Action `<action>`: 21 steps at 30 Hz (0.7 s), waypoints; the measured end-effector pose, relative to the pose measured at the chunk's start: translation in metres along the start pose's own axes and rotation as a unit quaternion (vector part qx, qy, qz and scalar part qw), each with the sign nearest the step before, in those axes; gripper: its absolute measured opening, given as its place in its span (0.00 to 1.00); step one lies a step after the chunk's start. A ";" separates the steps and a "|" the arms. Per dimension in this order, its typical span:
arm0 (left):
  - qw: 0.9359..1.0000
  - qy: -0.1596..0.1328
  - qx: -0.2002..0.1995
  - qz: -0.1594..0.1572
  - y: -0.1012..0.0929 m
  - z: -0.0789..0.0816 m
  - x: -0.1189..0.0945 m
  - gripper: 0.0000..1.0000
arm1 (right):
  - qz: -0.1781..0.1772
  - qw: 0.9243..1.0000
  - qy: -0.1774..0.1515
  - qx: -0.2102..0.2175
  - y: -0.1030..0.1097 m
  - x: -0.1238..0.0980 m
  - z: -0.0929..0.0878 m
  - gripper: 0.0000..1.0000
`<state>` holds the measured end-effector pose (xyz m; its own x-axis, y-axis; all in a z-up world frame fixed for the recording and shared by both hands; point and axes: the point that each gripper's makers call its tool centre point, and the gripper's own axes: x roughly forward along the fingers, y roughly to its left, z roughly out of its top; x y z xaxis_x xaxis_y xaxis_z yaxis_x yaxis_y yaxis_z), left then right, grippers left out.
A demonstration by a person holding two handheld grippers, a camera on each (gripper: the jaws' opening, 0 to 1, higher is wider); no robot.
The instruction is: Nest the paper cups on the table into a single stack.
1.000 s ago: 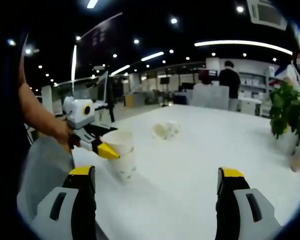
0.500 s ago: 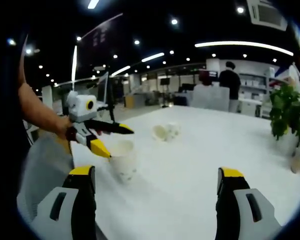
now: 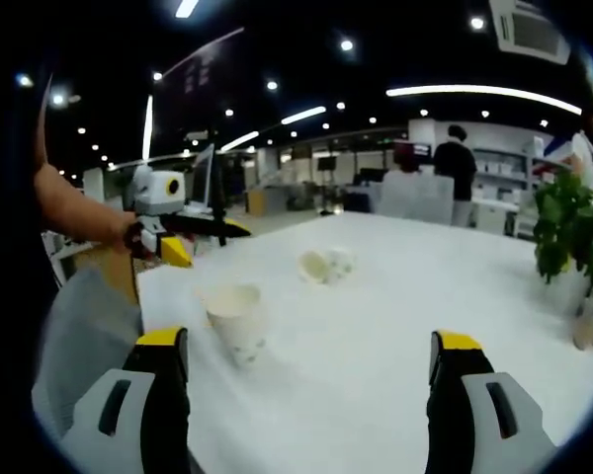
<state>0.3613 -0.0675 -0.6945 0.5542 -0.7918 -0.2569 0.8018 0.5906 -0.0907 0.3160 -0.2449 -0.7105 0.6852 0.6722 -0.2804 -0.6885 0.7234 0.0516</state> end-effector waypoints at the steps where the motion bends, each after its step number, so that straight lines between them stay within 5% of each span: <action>1: 1.000 0.002 0.002 0.007 0.005 0.000 -0.004 0.98 | 0.000 1.000 0.000 -0.001 0.000 0.000 0.000 1.00; 13: 0.999 0.007 0.013 0.046 0.034 -0.003 -0.046 0.98 | 0.001 1.000 0.006 -0.015 -0.012 0.004 0.002 1.00; 21: 0.998 0.022 0.013 0.063 0.040 -0.020 -0.070 0.98 | 0.003 1.000 0.002 -0.018 -0.020 0.008 0.001 1.00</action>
<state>0.3501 0.0142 -0.6993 0.6411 -0.7036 -0.3064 0.7323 0.6804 -0.0300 0.3353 -0.2535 -0.7125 0.6800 0.6759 -0.2841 -0.7009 0.7130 0.0189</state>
